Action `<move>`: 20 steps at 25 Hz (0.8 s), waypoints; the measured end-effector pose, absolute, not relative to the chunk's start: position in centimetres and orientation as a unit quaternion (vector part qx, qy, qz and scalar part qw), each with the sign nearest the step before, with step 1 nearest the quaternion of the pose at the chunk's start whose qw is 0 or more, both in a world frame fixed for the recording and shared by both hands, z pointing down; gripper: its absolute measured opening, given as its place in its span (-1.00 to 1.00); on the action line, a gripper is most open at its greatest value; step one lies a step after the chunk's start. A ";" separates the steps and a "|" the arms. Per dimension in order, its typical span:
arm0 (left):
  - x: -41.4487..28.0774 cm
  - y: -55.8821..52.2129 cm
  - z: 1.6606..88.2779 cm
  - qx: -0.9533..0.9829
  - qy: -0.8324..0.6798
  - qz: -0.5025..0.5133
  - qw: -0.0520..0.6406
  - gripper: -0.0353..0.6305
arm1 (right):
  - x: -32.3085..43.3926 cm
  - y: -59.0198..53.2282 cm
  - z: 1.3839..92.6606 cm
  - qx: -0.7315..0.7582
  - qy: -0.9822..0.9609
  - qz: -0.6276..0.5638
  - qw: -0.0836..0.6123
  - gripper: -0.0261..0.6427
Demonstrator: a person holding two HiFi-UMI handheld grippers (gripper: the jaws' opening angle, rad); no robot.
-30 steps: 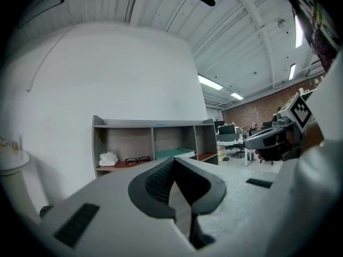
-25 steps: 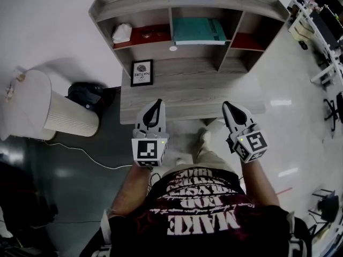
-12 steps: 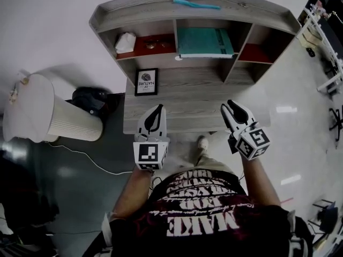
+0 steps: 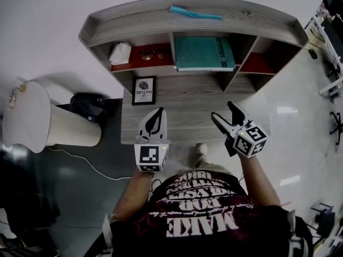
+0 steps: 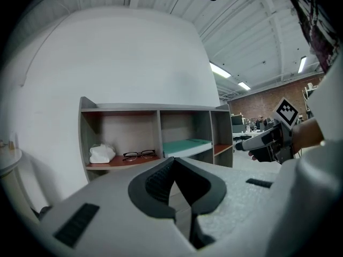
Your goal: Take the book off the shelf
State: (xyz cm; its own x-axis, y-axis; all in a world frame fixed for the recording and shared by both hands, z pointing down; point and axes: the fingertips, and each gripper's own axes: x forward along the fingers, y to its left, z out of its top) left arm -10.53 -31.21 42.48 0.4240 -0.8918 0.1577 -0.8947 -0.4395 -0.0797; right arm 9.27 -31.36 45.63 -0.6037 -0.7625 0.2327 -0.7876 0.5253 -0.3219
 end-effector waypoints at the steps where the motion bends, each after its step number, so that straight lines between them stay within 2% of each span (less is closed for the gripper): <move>1: -10.4 -31.7 42.4 0.843 -0.530 0.089 0.009 -0.90 | 9.4 -31.9 45.8 0.443 -0.872 0.206 0.033 0.23; 4: -9.8 -33.2 42.2 0.842 -0.532 0.088 0.008 -0.90 | 10.2 -33.7 46.0 0.440 -0.870 0.218 0.035 0.37; 7: -9.0 -34.7 42.1 0.840 -0.536 0.090 0.007 -0.90 | 11.4 -35.7 46.1 0.446 -0.866 0.225 0.033 0.42; 20: -5.5 -41.4 41.8 0.825 -0.558 0.095 0.004 -0.90 | 16.0 -44.7 47.8 0.424 -0.847 0.320 0.004 0.42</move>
State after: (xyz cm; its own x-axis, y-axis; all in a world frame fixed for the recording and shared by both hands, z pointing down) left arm -5.46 -41.41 41.81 0.3603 -0.9188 0.1612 -0.9204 -0.3783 -0.0987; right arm 15.96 -44.69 47.77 -0.6410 -0.7155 0.2779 -0.7207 0.4365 -0.5386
